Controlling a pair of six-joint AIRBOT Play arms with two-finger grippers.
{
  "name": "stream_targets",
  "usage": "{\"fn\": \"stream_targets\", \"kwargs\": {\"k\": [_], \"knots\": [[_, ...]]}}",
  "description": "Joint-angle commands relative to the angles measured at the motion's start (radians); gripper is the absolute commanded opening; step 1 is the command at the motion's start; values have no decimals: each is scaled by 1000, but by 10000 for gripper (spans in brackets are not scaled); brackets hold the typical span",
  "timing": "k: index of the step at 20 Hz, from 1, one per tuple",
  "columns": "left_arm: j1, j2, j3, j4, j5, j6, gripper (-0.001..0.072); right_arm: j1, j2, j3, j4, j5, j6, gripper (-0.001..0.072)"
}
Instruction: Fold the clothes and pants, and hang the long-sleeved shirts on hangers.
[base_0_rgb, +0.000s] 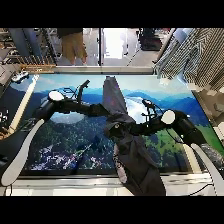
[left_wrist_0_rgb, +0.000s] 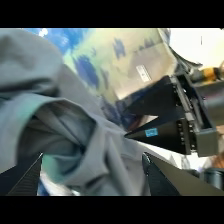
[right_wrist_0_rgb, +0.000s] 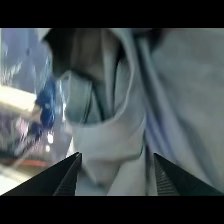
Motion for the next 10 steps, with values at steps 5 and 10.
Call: {"fn": "stream_targets", "kwargs": {"k": [5,10], "knots": [[-101,-140,68,488,56,-139,680,39,-123,-27,-6,-151,24,519],[-165,-267,229,613,8,-208,700,66,-150,-27,-19,-193,45,415]]}}
